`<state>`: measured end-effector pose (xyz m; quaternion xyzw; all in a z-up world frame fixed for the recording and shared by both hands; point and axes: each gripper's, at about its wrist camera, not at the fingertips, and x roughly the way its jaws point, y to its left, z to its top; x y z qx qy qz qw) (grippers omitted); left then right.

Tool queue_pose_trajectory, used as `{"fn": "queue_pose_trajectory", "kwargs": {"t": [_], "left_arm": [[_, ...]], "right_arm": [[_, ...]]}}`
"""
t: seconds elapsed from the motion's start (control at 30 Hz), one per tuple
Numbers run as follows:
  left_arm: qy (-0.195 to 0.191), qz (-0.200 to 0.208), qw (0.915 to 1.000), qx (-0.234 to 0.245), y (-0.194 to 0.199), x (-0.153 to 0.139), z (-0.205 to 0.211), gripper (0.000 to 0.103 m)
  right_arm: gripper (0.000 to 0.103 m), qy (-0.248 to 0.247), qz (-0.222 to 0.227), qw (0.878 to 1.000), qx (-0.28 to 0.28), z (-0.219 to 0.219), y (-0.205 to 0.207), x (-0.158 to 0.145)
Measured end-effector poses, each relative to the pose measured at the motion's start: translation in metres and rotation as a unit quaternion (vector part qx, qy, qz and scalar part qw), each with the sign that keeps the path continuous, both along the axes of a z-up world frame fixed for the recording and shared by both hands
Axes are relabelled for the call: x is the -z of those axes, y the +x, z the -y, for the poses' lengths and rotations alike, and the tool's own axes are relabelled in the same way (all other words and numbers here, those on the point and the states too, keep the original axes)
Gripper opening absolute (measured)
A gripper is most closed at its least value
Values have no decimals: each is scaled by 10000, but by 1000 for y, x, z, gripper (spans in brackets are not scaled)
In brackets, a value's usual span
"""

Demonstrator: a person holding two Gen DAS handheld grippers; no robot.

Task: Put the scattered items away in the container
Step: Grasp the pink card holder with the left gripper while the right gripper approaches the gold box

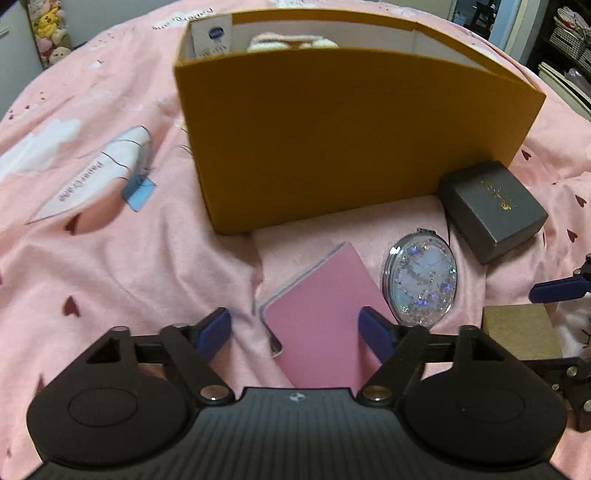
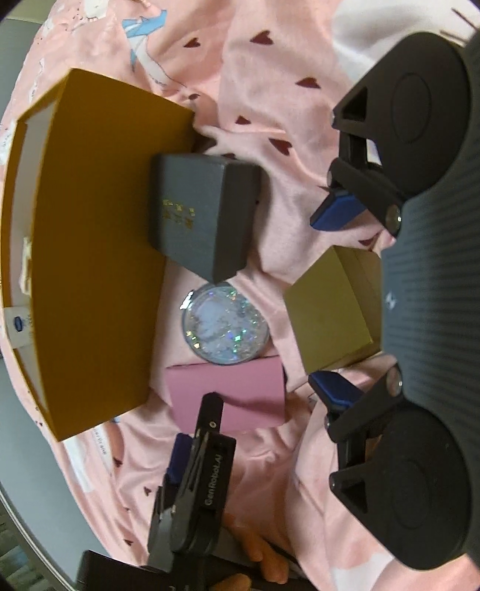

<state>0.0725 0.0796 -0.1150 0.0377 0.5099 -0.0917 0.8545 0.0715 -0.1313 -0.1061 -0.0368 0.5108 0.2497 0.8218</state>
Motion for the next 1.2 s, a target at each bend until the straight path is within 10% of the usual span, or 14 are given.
{"fn": "queue_pose_trajectory", "kwargs": {"t": [0.27, 1.2], "left_arm": [[52, 64, 9999, 147, -1, 6, 11, 98], [-1144, 813, 9852, 981, -40, -40, 16, 31]], "right_arm": [[91, 307, -499, 9982, 141, 8, 11, 20], [89, 309, -455, 9984, 146, 10, 12, 23]]}}
